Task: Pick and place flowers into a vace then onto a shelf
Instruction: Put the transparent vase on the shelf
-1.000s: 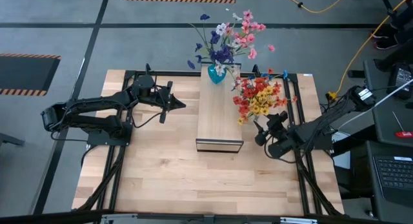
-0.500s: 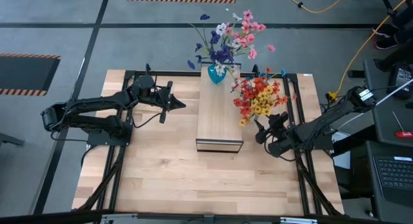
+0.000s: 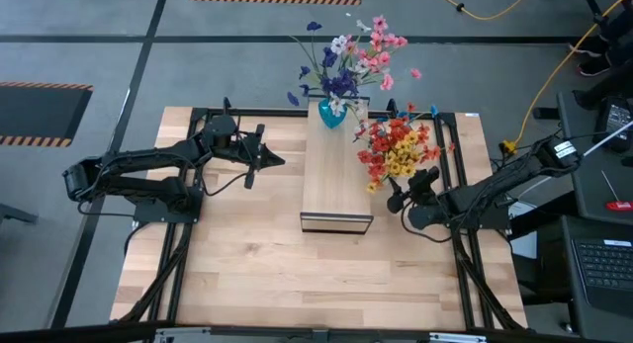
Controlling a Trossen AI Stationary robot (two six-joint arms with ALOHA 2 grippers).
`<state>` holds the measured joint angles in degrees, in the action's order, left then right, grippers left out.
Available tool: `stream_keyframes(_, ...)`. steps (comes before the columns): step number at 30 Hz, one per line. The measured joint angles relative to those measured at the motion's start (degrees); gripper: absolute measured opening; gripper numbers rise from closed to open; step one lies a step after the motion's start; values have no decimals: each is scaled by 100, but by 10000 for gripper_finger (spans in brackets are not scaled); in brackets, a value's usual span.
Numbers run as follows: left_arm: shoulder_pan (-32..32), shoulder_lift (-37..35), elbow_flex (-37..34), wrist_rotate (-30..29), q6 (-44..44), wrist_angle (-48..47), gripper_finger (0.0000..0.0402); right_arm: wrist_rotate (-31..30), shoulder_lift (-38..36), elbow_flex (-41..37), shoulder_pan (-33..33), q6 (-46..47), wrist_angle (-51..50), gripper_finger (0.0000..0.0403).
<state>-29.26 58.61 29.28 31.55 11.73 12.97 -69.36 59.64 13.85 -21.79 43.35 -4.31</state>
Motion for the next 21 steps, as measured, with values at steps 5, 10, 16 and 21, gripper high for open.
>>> stream_keyframes(5,0,0,0,0,2,0,2,244,0,0,213,-381,319,278)
stream_keyframes(10,0,0,0,0,2,0,5,340,0,0,460,-782,622,278)
stream_keyframes(16,0,0,0,0,2,-3,1,581,-2,2,737,-1009,801,278)
stream_keyframes(21,0,0,0,0,2,-4,5,624,0,1,880,-1116,968,264)
